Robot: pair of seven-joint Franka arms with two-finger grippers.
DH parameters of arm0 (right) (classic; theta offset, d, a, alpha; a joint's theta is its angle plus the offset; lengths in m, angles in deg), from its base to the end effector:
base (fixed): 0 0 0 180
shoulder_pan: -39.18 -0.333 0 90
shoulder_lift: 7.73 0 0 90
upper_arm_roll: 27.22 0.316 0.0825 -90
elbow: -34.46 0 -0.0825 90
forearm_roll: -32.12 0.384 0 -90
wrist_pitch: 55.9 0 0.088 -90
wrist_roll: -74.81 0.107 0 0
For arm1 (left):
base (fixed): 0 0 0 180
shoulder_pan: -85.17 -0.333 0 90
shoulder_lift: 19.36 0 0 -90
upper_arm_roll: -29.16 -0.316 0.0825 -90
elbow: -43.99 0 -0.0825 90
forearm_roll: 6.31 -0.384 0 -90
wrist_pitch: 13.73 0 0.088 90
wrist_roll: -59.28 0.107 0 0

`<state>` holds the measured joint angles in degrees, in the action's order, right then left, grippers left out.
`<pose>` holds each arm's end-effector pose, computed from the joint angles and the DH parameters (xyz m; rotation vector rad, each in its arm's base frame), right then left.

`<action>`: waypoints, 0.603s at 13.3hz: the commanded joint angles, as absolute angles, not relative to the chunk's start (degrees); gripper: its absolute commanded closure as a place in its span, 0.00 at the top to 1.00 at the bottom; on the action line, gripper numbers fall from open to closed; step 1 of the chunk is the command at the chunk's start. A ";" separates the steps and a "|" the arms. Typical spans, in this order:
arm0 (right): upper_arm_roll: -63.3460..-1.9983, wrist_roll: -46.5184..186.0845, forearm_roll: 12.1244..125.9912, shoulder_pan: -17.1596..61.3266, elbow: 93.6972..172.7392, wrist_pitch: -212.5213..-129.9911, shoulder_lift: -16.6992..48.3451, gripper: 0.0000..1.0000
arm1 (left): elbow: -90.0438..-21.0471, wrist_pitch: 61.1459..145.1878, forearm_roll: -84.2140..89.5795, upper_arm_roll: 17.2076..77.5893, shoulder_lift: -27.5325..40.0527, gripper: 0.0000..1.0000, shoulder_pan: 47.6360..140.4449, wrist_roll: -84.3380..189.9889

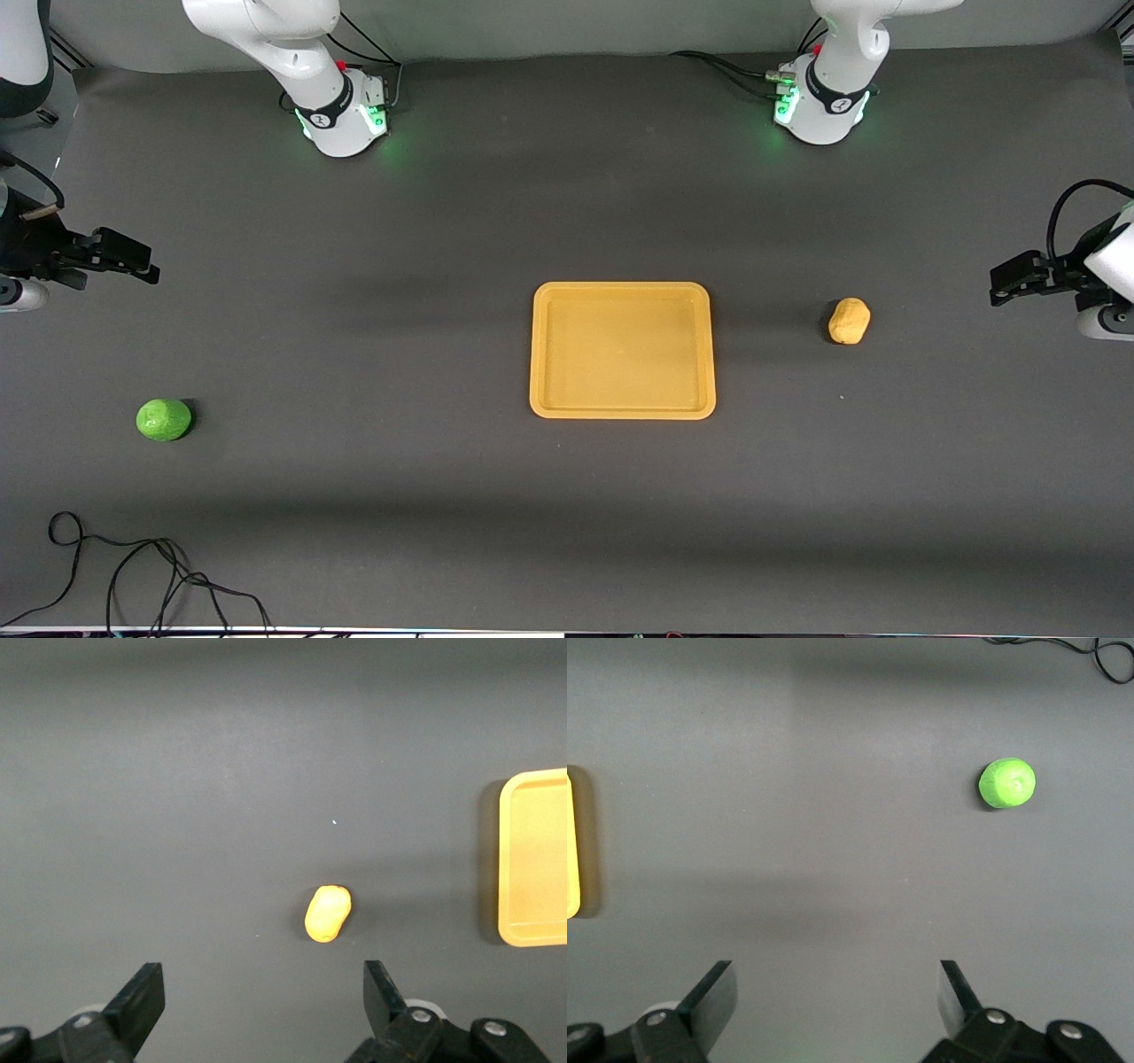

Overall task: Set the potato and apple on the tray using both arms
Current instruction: 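Reach the left gripper to the yellow potato and grasp it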

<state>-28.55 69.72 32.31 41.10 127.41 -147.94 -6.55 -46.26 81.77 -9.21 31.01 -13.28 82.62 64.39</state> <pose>0.5611 -0.0314 0.5917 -3.1352 -0.0501 0.0567 0.5926 0.0131 0.5700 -3.0927 0.1269 0.0260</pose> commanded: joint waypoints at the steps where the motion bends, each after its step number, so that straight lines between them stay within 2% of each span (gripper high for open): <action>1: -29.59 70.86 33.61 40.23 126.21 -147.22 -6.23 1.00 | -46.80 80.93 -7.29 30.92 -14.18 1.00 82.88 62.35; 8: -29.68 70.86 33.62 40.24 125.87 -147.31 -6.06 1.00 | -48.28 80.92 -5.61 31.01 -13.91 1.00 83.49 62.79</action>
<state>-28.84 69.75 32.72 41.10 127.35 -147.94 -6.55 -46.46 81.11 -6.20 31.19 -13.26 82.64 63.46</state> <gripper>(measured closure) 0.000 0.000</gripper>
